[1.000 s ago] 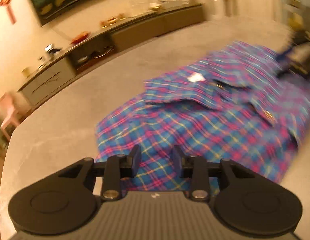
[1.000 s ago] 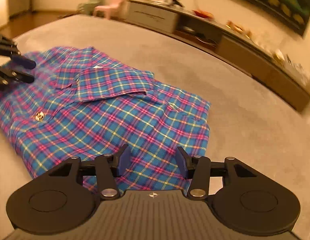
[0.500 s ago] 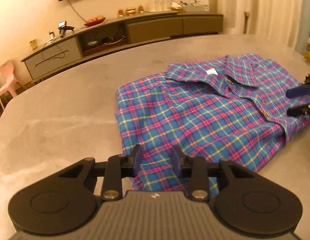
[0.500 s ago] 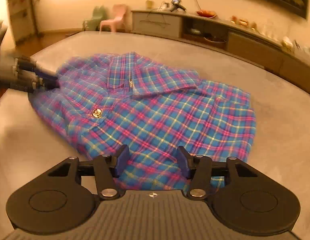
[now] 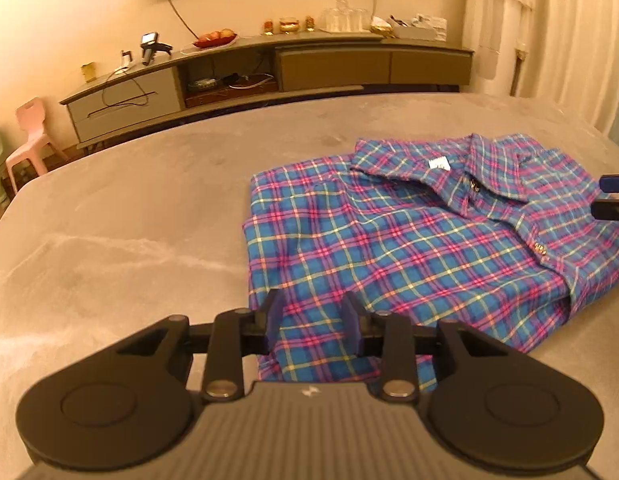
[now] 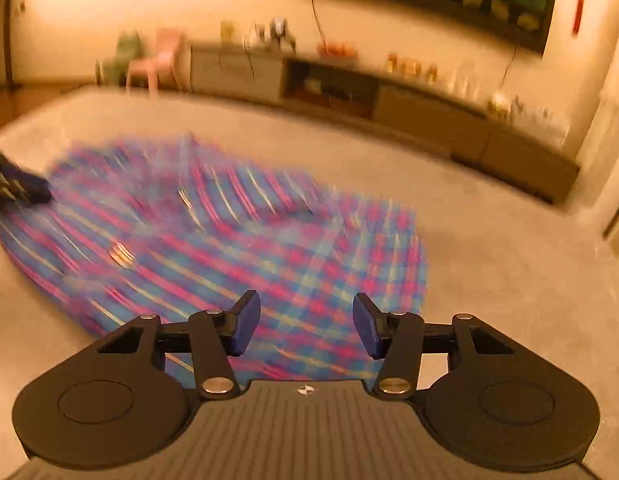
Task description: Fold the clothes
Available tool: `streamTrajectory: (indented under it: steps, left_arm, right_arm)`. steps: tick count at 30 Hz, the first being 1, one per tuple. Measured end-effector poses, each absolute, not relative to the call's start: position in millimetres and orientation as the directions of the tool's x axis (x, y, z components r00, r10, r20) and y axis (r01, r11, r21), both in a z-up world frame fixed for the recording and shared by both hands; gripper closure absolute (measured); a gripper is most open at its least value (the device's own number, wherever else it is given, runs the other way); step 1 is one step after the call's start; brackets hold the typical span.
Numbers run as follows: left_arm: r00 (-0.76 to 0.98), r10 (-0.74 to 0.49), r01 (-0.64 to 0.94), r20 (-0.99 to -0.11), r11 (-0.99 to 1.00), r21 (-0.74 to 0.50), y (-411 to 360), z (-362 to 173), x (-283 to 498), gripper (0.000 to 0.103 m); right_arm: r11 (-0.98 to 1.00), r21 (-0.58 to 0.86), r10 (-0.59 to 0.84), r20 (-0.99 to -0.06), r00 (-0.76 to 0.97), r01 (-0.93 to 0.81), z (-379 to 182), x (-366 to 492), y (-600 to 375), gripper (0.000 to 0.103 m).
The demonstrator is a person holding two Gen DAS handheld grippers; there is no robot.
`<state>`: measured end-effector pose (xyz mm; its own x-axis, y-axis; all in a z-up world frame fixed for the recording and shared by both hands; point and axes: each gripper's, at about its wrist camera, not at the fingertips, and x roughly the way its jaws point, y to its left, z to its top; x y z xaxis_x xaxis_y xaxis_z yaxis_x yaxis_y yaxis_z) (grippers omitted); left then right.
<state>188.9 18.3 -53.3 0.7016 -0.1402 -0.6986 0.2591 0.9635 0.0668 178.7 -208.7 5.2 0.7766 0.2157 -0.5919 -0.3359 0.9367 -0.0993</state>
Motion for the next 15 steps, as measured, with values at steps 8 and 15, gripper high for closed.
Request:
streamTrajectory:
  steps: [8, 15]
  left_arm:
    - [0.697, -0.138, 0.257, -0.704, 0.964, 0.065, 15, -57, 196, 0.069]
    - [0.704, -0.135, 0.226, -0.697, 0.973, 0.039, 7, -47, 197, 0.071]
  right_arm:
    - [0.910, -0.067, 0.258, -0.680, 0.686, -0.409, -29, 185, -182, 0.050]
    - [0.930, -0.019, 0.265, -0.659, 0.704, -0.368, -14, 186, -184, 0.050]
